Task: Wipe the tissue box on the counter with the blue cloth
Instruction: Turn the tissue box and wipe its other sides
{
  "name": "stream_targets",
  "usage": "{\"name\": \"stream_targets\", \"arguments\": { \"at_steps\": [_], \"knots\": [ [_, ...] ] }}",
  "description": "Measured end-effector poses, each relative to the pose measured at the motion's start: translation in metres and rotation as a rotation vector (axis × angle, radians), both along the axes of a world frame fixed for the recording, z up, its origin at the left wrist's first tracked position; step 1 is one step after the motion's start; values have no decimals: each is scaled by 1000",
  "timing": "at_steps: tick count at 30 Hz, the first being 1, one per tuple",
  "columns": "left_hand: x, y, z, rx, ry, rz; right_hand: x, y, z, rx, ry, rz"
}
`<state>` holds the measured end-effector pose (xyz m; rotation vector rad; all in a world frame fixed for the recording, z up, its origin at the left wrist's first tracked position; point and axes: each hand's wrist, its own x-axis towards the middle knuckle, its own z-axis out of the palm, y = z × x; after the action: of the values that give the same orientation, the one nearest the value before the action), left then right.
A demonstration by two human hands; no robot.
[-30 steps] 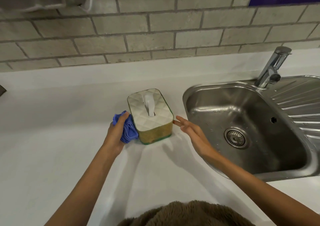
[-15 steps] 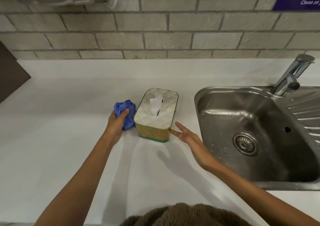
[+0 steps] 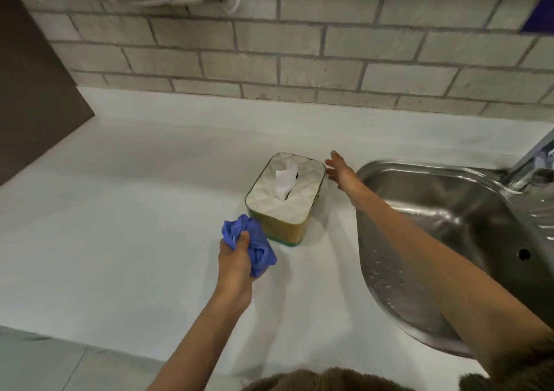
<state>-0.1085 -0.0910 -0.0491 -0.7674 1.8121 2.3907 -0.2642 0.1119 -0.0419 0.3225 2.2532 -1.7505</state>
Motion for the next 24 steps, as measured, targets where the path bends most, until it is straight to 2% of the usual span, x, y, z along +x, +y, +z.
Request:
{"name": "stream_targets", "arguments": {
  "at_steps": [4, 7, 11, 24],
  "knots": [
    [-1, 24, -5, 0, -14, 79, 6, -3, -12, -134, -12, 44],
    [-7, 28, -8, -17, -23, 112, 20, 4, -15, -154, 43, 36],
    [-29, 17, -12, -127, -39, 115, 49, 19, -16, -187, 91, 24],
    [-97, -13, 1, -311, 26, -224, 133, 37, -39, -132, 259, -77]
  ]
}}
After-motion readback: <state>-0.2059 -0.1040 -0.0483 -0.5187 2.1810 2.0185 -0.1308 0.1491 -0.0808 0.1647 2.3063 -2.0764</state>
